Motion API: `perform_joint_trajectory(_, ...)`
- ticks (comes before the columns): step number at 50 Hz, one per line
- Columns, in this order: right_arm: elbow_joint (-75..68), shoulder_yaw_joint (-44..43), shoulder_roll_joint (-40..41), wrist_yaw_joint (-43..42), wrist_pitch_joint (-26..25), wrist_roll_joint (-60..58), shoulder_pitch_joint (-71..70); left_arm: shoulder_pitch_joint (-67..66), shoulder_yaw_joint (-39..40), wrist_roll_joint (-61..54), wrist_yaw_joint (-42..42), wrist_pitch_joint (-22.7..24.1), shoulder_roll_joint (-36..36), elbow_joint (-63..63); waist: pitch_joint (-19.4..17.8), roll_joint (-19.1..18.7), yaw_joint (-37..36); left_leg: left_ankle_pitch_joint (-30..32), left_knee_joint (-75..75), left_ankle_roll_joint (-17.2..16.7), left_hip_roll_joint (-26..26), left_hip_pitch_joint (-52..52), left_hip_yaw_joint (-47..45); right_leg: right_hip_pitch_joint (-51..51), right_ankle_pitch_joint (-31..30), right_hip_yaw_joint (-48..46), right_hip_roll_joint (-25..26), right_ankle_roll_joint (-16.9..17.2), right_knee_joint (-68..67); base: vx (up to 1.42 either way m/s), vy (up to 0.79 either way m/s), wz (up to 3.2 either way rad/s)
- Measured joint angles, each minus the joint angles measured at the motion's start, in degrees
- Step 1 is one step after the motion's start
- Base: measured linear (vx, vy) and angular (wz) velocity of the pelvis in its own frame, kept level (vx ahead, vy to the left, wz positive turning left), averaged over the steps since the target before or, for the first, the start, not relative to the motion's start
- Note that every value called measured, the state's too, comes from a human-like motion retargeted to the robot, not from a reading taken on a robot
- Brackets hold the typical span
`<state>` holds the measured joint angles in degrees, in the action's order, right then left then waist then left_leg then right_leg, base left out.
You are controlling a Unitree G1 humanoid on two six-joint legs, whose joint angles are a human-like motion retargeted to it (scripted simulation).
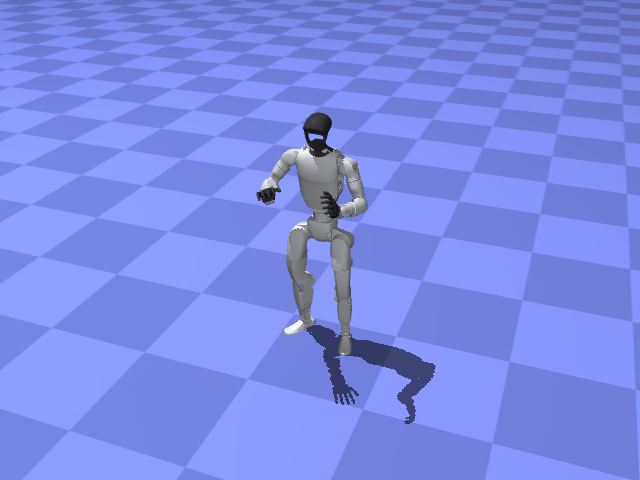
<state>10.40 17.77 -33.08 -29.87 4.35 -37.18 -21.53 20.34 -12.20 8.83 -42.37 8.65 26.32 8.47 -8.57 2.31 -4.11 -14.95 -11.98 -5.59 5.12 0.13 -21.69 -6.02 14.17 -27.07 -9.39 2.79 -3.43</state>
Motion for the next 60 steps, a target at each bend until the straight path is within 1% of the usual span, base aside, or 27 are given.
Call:
perform_joint_trajectory(3, -2.4, 0.3, -1.4, 0.2, -0.8, 0.5, 3.2, 0.7, -1.5, 8.1, -2.7, -3.6, 3.4, 1.6, 1.0, -0.2, -0.3, 1.1, 1.9, -0.1, -0.8, 0.6, -0.2, 0.1, 0.0, 0.0, -0.3, 0.4, 0.2, 0.0, 0.0, 0.0)
perform_joint_trajectory(5, -8.8, 3.0, -0.9, 1.8, -1.9, 1.4, 3.9, 3.1, -5.5, 12.6, -2.5, -5.6, 4.6, -1.9, 1.8, -0.3, -0.4, 1.5, 2.7, -0.1, -1.2, 1.0, -0.2, -0.1, 0.0, -0.2, -0.5, 0.6, 0.2, 0.0, 0.0, 0.0)
perform_joint_trajectory(7, -19.0, 6.9, 1.6, 6.2, -3.5, 3.8, 2.8, 7.5, -11.8, 16.5, 1.9, -7.6, 4.6, -10.9, 2.2, -0.5, -0.4, 1.3, 2.3, 0.0, -1.2, 1.1, 0.1, -0.5, 0.2, -0.5, -0.6, 0.5, 0.0, 0.0, 0.0, 0.0)
perform_joint_trajectory(9, -27.9, 9.6, 4.9, 10.9, -5.3, 6.9, 1.9, 11.5, -17.2, 17.6, 11.2, -9.3, 3.4, -21.1, 2.3, -0.7, 0.0, 1.0, 1.9, 0.2, -1.1, 1.2, 0.4, -0.9, 0.4, -0.7, -0.7, 0.2, -0.2, 0.0, 0.0, 0.0)
perform_joint_trajectory(10, -31.3, 10.3, 6.6, 12.6, -6.2, 8.6, 1.7, 13.1, -19.1, 17.1, 16.3, -10.0, 2.4, -25.9, 2.2, -0.8, 0.3, 0.8, 1.7, 0.2, -1.1, 1.3, 0.5, -1.0, 0.4, -0.8, -0.7, 0.0, -0.3, 0.0, 0.0, 0.0)
perform_joint_trajectory(11, -32.3, 10.1, 7.8, 12.2, -6.5, 9.5, 2.2, 13.2, -19.2, 15.3, 17.9, -10.4, 1.7, -28.5, 2.0, -0.9, 0.7, 0.7, 1.6, 0.3, -1.0, 1.4, 0.4, -1.1, 0.5, -0.7, -0.7, -0.1, -0.5, 0.0, 0.0, 0.0)
perform_joint_trajectory(12, -32.8, 9.7, 8.7, 11.3, -6.5, 10.2, 2.7, 13.0, -18.6, 13.4, 18.1, -10.7, 1.1, -30.3, 1.7, -1.0, 1.0, 0.7, 1.5, 0.4, -1.0, 1.5, 0.3, -1.1, 0.5, -0.6, -0.7, -0.2, -0.6, 0.0, 0.0, 0.0)
perform_joint_trajectory(14, -30.9, 8.1, 9.5, 8.3, -5.5, 10.3, 4.5, 11.2, -13.8, 8.3, 11.8, -9.8, 0.6, -29.6, 1.0, -1.2, 1.6, 0.6, 1.6, 0.4, -0.9, 1.7, -0.2, -0.9, 0.4, 0.0, -0.7, -0.4, -0.8, 0.03, 0.01, -0.23)
perform_joint_trajectory(17, -27.7, 5.9, 10.2, 7.3, -4.4, 10.4, 7.5, 8.0, -2.4, -0.5, 2.4, -7.1, -0.5, -23.1, 0.4, -1.4, 1.7, 0.5, 1.8, 0.4, -0.8, 2.1, -1.7, -0.2, 0.1, 1.5, -0.7, -0.4, -0.9, 0.02, 0.01, -0.43)
perform_joint_trajectory(20, -28.5, 5.6, 11.7, 9.3, -5.3, 13.5, 9.0, 9.0, 8.1, -5.8, -4.8, -5.6, -2.9, -15.6, 0.5, -1.7, 1.0, 0.4, 2.1, 0.8, -0.8, 2.4, -3.3, 0.6, -0.2, 3.2, -0.7, -0.1, -0.8, 0.02, 0.01, -0.49)
perform_joint_trajectory(22, -30.1, 6.2, 12.6, 10.0, -6.0, 15.5, 8.7, 12.6, 12.1, -4.8, -10.3, -5.7, -4.0, -11.7, 0.7, -1.8, 0.5, 0.3, 2.1, 1.0, -0.9, 2.4, -4.1, 0.9, -0.4, 4.0, -0.8, 0.3, -0.5, 0.01, 0.02, -0.36)
perform_joint_trajectory(25, -30.4, 6.6, 12.7, 8.3, -6.1, 15.7, 7.3, 19.2, 13.5, -0.9, -16.1, -7.1, -4.1, -8.2, 1.1, -1.8, 0.2, 0.3, 2.1, 1.2, -1.0, 2.3, -4.6, 1.1, -0.6, 4.4, -0.8, 0.8, 0.1, 0.0, 0.01, -0.08)
perform_joint_trajectory(28, -28.5, 6.5, 11.0, 1.6, -5.4, 10.5, 5.2, 24.1, 9.2, 4.1, -15.7, -8.6, -2.1, -8.2, 1.5, -1.8, 0.6, 0.3, 2.0, 1.0, -1.2, 2.1, -4.3, 0.8, -0.7, 4.0, -0.9, 1.0, 0.4, 0.0, 0.0, 0.0)
perform_joint_trajectory(31, -32.4, 9.5, 9.4, -6.1, -6.2, 2.9, 0.5, 27.4, -2.6, 11.8, -11.8, -9.6, 1.3, -15.1, 2.2, -2.0, 1.2, 0.2, 1.7, 0.7, -1.2, 2.0, -3.6, 0.4, -0.7, 3.2, -1.0, 0.8, 0.4, 0.0, 0.04, 0.21)
perform_joint_trajectory(33, -39.9, 13.3, 10.0, -2.6, -7.2, 2.9, -4.3, 30.5, -15.0, 16.9, -2.3, -10.7, 2.7, -24.8, 2.7, -2.2, 1.9, 0.1, 1.4, 0.5, -1.2, 1.8, -3.1, 0.2, -0.6, 2.8, -1.1, 0.6, 0.2, 0.0, 0.04, 0.2)
perform_joint_trajectory(35, -47.0, 16.0, 12.0, 7.4, -8.2, 7.7, -8.7, 33.1, -27.3, 20.1, 14.9, -11.8, 1.2, -36.3, 2.9, -2.3, 2.8, -0.1, 1.2, 0.5, -1.2, 1.6, -2.8, 0.3, -0.5, 2.5, -1.1, 0.2, -0.2, 0.0, 0.0, 0.0)
perform_joint_trajectory(37, -47.7, 15.7, 13.1, 8.3, -9.6, 10.1, -10.7, 31.3, -31.8, 19.2, 22.7, -12.5, -1.9, -42.9, 2.4, -2.2, 3.4, -0.1, 1.2, 0.5, -1.3, 1.6, -2.9, 0.5, -0.5, 2.8, -1.2, 0.0, -0.4, 0.0, 0.0, 0.0)
perform_joint_trajectory(38, -45.8, 14.7, 12.9, 4.3, -9.9, 9.3, -10.9, 29.1, -30.8, 18.4, 19.9, -12.7, -2.9, -43.7, 1.9, -1.9, 3.5, -0.2, 1.3, 0.5, -1.3, 1.7, -3.2, 0.7, -0.6, 3.1, -1.3, 0.0, -0.5, 0.01, 0.04, -0.26)
perform_joint_trajectory(40, -39.3, 11.7, 11.5, -7.3, -9.0, 4.0, -9.9, 22.1, -24.1, 18.5, 6.5, -11.1, -3.0, -40.0, 0.6, -1.6, 3.6, -0.3, 1.5, 0.6, -1.4, 2.0, -4.1, 1.0, -0.8, 4.0, -1.4, 0.1, -0.5, 0.01, 0.04, -0.4)
perform_joint_trajectory(42, -34.8, 9.3, 10.2, -12.1, -7.0, -0.5, -8.6, 13.9, -16.8, 20.8, -4.4, -8.6, -2.2, -34.1, -0.2, -1.1, 3.4, -0.4, 1.7, 0.5, -1.5, 2.4, -5.3, 1.3, -1.0, 5.3, -1.5, 0.4, -0.3, 0.01, 0.04, -0.53)
perform_joint_trajectory(43, -34.7, 9.1, 9.9, -11.3, -6.2, -0.9, -8.3, 10.5, -14.8, 21.8, -7.4, -8.0, -2.1, -32.7, -0.3, -0.9, 3.1, -0.4, 1.8, 0.5, -1.6, 2.6, -5.9, 1.6, -1.1, 5.9, -1.5, 0.5, -0.2, 0.01, 0.03, -0.54)
perform_joint_trajectory(45, -38.4, 10.6, 10.5, -4.6, -5.5, 1.8, -8.7, 5.6, -14.7, 22.5, -6.7, -7.7, -2.4, -33.4, -0.3, -0.6, 2.5, -0.6, 1.8, 0.6, -1.6, 2.6, -7.1, 2.1, -1.2, 7.1, -1.6, 0.7, 0.1, 0.01, 0.03, -0.51)
perform_joint_trajectory(48, -49.3, 12.9, 14.4, 11.2, -7.9, 16.8, -10.6, 5.1, -19.8, 15.7, 13.5, -9.1, -5.2, -42.3, -0.2, 0.0, 0.9, -0.9, 1.4, 0.9, -1.7, 2.1, -8.0, 2.8, -1.4, 8.1, -1.6, 0.8, 0.6, -0.01, 0.02, -0.31)
perform_joint_trajectory(50, -53.0, 12.2, 17.0, 13.4, -10.1, 26.7, -10.5, 4.7, -20.6, 3.6, 22.5, -10.8, -8.5, -48.0, -0.9, 0.8, -0.1, -1.0, 1.4, 1.2, -1.8, 1.7, -8.2, 3.0, -1.6, 8.2, -1.7, 0.9, 1.0, 0.0, 0.0, 0.0)
perform_joint_trajectory(52, -51.3, 10.4, 18.1, 8.1, -9.9, 32.2, -9.1, 3.4, -17.5, -11.8, 18.8, -10.4, -11.2, -50.4, -2.4, 1.8, -0.6, -0.9, 1.6, 1.5, -2.0, 1.4, -7.9, 3.2, -1.6, 7.8, -1.8, 1.0, 1.2, -0.01, 0.01, 0.09)
perform_joint_trajectory(55, -43.5, 7.0, 18.8, 1.6, -7.5, 33.5, -5.1, -0.2, -9.5, -31.9, 9.5, -4.6, -14.4, -48.4, -4.6, 2.8, -0.5, -0.5, 2.2, 1.4, -2.0, 0.9, -7.0, 3.6, -1.5, 6.9, -1.8, 1.0, 0.6, -0.02, 0.03, 0.25)
perform_joint_trajectory(60, -31.4, 3.7, 22.0, -1.0, -6.8, 43.8, 1.4, -4.6, 1.5, -65.7, 5.9, 3.6, -22.1, -39.5, -6.7, 2.9, 0.2, 0.1, 3.7, 0.5, -1.5, 0.4, -5.6, 5.8, -0.4, 5.6, -1.7, 0.6, -3.4, -0.01, 0.03, 0.25)
